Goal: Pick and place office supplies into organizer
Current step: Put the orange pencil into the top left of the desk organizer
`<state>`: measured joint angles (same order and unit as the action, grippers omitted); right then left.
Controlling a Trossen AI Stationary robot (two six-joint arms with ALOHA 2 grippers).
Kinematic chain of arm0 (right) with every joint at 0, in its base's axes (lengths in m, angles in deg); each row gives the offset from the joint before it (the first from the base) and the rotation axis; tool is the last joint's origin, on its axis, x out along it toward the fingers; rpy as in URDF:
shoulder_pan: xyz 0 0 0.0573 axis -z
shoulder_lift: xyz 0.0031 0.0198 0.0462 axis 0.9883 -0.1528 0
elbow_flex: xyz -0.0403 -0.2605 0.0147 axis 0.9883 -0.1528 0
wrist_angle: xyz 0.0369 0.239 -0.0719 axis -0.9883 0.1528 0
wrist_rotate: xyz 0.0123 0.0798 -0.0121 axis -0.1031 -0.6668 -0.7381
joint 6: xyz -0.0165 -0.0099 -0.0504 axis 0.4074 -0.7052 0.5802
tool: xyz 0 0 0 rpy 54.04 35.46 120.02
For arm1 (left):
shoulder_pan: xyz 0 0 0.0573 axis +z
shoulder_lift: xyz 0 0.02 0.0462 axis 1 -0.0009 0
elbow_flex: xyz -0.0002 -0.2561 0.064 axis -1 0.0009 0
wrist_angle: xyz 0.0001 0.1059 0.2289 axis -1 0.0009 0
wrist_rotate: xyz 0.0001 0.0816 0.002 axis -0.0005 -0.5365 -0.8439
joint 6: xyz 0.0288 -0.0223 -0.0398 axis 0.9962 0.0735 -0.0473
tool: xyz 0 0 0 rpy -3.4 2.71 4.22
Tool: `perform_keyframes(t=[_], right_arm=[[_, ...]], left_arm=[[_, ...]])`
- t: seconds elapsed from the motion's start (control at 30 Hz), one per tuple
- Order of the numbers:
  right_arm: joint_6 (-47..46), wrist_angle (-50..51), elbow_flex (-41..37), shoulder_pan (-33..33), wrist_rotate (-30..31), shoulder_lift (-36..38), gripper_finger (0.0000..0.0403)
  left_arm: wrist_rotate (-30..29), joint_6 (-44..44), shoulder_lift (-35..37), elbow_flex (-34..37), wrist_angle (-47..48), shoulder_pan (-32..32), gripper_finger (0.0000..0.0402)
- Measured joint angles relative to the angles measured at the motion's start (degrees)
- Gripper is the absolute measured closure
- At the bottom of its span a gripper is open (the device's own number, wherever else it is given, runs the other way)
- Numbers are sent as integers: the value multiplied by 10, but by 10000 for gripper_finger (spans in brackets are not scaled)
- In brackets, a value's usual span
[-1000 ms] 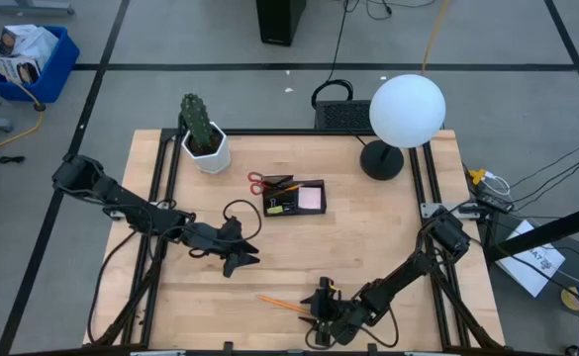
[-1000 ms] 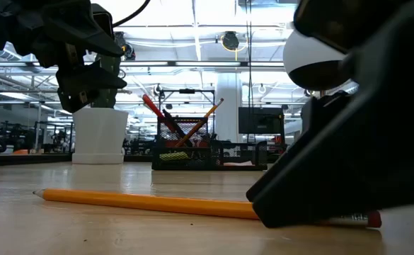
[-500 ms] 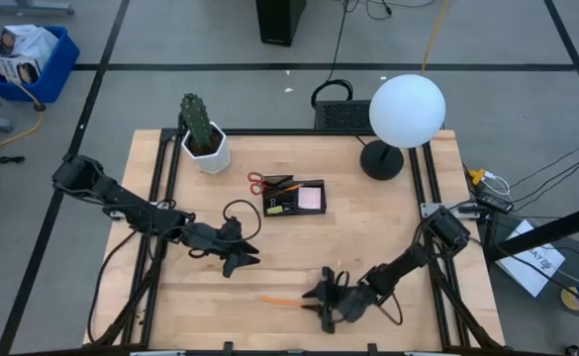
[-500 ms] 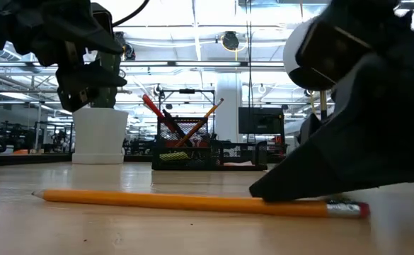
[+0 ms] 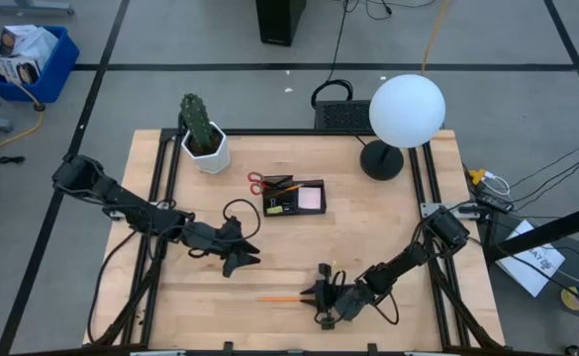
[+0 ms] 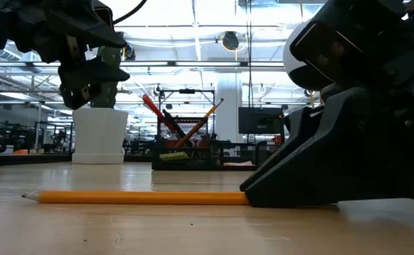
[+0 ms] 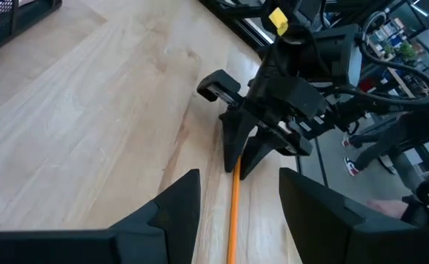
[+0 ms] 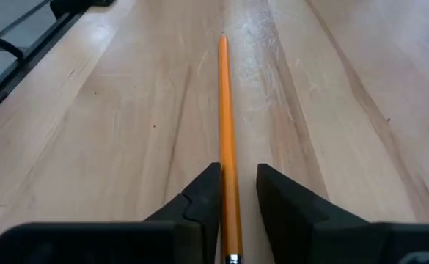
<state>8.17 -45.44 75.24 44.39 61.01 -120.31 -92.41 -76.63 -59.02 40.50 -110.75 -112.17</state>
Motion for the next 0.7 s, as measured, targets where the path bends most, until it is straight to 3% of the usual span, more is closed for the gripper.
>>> perform_keyframes(t=[0.37, 0.53, 0.7], right_arm=[[10, -3, -9, 2, -50, 3, 336], [2, -9, -9, 1, -51, 3, 388], [22, -28, -10, 1, -26, 1, 389]], left_arm=[[0, 0, 0, 0, 0, 0, 213], [0, 0, 0, 0, 0, 0, 213], [0, 0, 0, 0, 0, 0, 213]])
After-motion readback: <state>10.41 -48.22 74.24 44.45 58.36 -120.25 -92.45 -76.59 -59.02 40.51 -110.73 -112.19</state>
